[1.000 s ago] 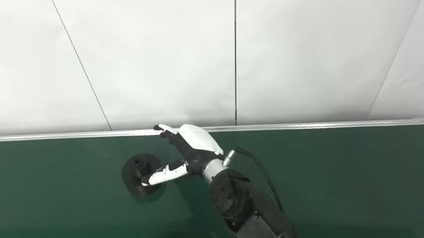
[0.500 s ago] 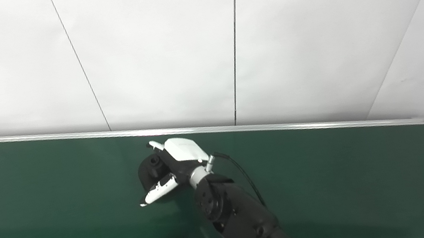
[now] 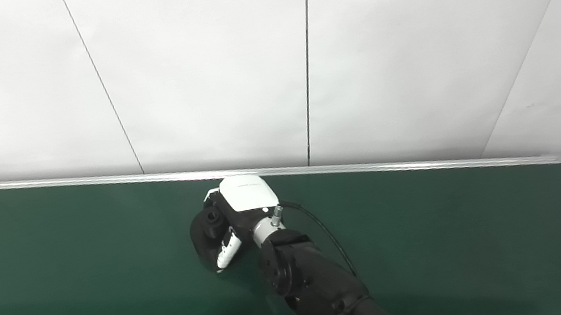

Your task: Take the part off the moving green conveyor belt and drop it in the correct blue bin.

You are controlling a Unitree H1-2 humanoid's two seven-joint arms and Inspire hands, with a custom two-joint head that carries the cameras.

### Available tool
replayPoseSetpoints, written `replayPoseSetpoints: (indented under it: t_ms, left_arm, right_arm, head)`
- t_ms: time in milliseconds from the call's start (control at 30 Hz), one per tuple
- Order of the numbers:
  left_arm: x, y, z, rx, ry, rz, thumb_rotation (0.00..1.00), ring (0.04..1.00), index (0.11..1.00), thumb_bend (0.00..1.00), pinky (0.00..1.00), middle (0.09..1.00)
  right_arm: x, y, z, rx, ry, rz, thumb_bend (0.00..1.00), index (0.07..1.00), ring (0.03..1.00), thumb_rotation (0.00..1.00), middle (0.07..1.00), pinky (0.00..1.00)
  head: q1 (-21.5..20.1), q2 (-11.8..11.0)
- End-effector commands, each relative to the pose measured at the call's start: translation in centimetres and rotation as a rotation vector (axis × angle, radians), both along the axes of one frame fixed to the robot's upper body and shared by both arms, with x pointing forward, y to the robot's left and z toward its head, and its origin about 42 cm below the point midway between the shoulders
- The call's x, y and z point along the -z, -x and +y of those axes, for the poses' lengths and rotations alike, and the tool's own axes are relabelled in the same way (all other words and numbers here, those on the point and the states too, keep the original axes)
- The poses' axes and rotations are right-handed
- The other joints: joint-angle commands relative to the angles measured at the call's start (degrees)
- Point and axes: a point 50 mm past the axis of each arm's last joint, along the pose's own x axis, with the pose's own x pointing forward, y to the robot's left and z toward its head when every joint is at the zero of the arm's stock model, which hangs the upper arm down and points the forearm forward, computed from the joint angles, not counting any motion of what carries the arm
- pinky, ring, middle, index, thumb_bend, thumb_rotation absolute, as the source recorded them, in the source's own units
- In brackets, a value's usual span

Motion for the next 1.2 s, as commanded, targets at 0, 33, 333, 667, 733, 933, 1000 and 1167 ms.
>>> replayPoseSetpoints:
  t_ms: [0,33,333,667,733,933,1000,1167]
  left_arm:
    - [-1.1,-0.1,0.0,-0.002,0.006,-0.067,0.57,0.788,0.811,0.67,0.73,0.814]
    - [-1.1,-0.1,0.0,-0.001,0.005,-0.067,0.57,0.788,0.811,0.67,0.73,0.814]
    - [-1.3,0.1,-0.1,-0.006,0.029,-0.067,0.52,0.795,0.814,0.63,0.74,0.819]
    - [-1.9,0.6,-0.3,-0.026,0.088,-0.074,0.47,0.796,0.806,0.58,0.76,0.813]
    - [-2.1,0.5,-0.3,-0.030,0.099,-0.081,0.47,0.798,0.809,0.59,0.76,0.812]
    - [-3.0,0.1,-0.6,-0.026,0.115,-0.114,0.51,0.799,0.813,0.60,0.75,0.816]
    - [-3.3,0.1,-0.7,-0.028,0.125,-0.125,0.48,0.794,0.808,0.58,0.74,0.813]
    - [-3.9,-0.1,-0.8,-0.016,0.147,-0.145,0.43,0.795,0.807,0.56,0.73,0.818]
  right_arm:
    - [-0.1,0.7,0.9,-0.056,-0.010,-0.039,0.53,0.476,0.441,0.00,0.510,0.35]
    - [-0.2,0.8,0.8,-0.055,-0.019,-0.044,0.53,0.476,0.438,0.00,0.509,0.34]
    - [-1.4,2.7,-1.1,-0.022,-0.137,-0.047,0.53,0.495,0.392,0.00,0.467,0.31]
    - [-6.7,10.4,-6.8,0.041,-0.275,-0.100,0.53,0.502,0.416,0.00,0.439,0.33]
    - [-7.7,12.8,-8.3,0.055,-0.301,-0.114,0.53,0.501,0.418,0.00,0.458,0.34]
    - [-8.2,20.1,-12.4,0.086,-0.341,-0.109,0.53,0.500,0.372,0.00,0.452,0.30]
    - [-7.8,21.5,-13.1,0.089,-0.339,-0.102,0.52,0.506,0.359,0.00,0.434,0.28]
    - [-5.8,25.9,-14.9,0.119,-0.329,-0.018,0.51,0.524,0.360,0.00,0.444,0.31]
  head:
    - [0.0,-0.1]
    - [0.0,0.1]
    - [-0.5,0.8]
    - [-1.6,5.5]
    - [-1.6,6.6]
    - [-1.1,9.7]
    - [-0.9,10.6]
    - [-0.8,12.8]
